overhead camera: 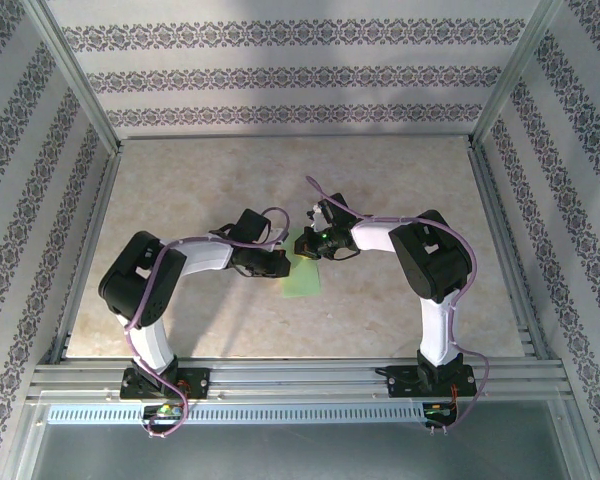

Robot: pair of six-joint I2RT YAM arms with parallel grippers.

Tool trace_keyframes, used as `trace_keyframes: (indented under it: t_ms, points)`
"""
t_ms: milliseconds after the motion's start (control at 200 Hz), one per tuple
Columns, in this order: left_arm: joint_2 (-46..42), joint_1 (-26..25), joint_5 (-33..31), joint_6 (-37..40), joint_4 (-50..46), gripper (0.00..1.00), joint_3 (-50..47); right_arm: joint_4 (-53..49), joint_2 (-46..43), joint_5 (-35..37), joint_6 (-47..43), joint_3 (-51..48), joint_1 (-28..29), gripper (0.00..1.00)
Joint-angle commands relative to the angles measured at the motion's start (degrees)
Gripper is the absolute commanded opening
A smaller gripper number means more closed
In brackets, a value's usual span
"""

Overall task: Fold a paper plane with a square sheet of paper (fold left side to right side)
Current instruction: First fold the square sheet of paper in half at the center of the table, then hold the square sheet of paper at the center of the table.

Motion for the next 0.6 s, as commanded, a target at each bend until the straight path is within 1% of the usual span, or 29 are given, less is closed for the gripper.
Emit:
trace_keyframes:
  t_ms: [0,185,215,350,450,480,505,595]
  points:
    - [1.73,-0.53,-2.17,1.28,-3.95,0.06,1.3,-4.63,0.62,3.41,-1.21,-1.18,0.67,0.0]
    - [2.78,-0.62,-2.8,-0.47,-3.44,0.05,0.41,-4.72,-0.78,2.36,-0.79,0.62,0.52,0.0]
    - [2.82,-0.68,-3.08,-0.76,-3.28,0.06,0.19,-4.83,-1.42,2.18,-0.78,0.91,0.44,0.02]
    - [2.84,-0.78,-4.11,-2.58,-3.29,0.05,-0.5,-5.68,-4.7,1.96,-1.54,1.42,0.04,0.05]
    - [2.75,-0.76,-3.72,-3.64,-2.74,0.05,-0.88,-6.36,-8.55,2.4,-2.08,-0.54,-0.19,0.06]
    - [2.68,-0.8,-3.67,-3.87,-2.52,0.05,-1.06,-6.33,-9.92,2.44,-2.08,-1.6,-0.23,0.04]
    - [2.55,-0.84,-3.67,-4.03,-2.4,0.05,-1.19,-6.32,-11.07,2.4,-2.08,-2.53,-0.22,0.0]
    - [2.35,-0.85,-3.75,-4.05,-2.64,0.05,-1.22,-6.38,-14.74,1.93,-1.83,-6.83,0.29,0.0]
